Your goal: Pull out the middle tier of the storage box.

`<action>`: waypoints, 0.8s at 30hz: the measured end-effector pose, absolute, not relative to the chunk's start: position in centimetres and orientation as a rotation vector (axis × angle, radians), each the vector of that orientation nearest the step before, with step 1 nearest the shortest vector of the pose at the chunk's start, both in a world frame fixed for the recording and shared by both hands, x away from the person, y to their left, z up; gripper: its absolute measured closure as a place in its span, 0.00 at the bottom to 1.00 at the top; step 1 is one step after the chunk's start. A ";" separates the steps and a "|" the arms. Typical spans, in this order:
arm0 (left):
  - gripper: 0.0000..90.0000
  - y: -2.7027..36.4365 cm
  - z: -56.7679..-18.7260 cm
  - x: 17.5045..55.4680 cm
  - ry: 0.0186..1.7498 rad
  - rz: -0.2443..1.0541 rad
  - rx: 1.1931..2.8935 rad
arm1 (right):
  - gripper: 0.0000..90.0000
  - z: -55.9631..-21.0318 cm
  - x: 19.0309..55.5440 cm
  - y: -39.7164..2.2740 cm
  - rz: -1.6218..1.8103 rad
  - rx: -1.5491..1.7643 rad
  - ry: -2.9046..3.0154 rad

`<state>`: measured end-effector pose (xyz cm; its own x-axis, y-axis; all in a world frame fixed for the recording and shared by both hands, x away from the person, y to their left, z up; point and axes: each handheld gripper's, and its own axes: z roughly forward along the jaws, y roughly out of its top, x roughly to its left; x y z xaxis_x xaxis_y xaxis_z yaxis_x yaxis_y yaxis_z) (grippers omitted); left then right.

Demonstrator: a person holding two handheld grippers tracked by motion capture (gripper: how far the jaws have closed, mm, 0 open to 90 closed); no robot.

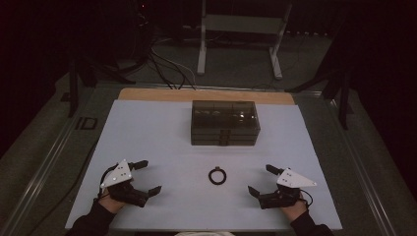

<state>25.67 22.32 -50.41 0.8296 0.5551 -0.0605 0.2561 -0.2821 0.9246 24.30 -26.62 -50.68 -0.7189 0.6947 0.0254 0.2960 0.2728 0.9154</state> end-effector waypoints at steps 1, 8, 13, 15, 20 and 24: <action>0.01 22.4 -50.4 25.7 0.614 0.322 1.871 | 0.00 -50.7 24.3 -26.6 1.429 0.894 2.173; 0.01 22.2 -50.3 25.6 0.611 0.337 1.875 | 0.00 -50.9 24.5 -26.7 1.418 0.891 2.183; 0.01 22.5 -50.3 25.7 0.628 0.331 1.859 | 0.00 -50.9 24.8 -26.5 1.437 0.869 2.209; 0.01 22.6 -50.3 25.6 0.632 0.334 1.850 | 0.00 -51.0 24.8 -26.4 1.447 0.860 2.223; 0.01 22.8 -50.3 25.3 0.633 0.338 1.847 | 0.00 -50.3 24.3 -26.0 1.486 0.846 2.187; 0.01 23.0 -50.3 25.2 0.633 0.335 1.835 | 0.00 -50.2 24.3 -25.8 1.475 0.843 2.188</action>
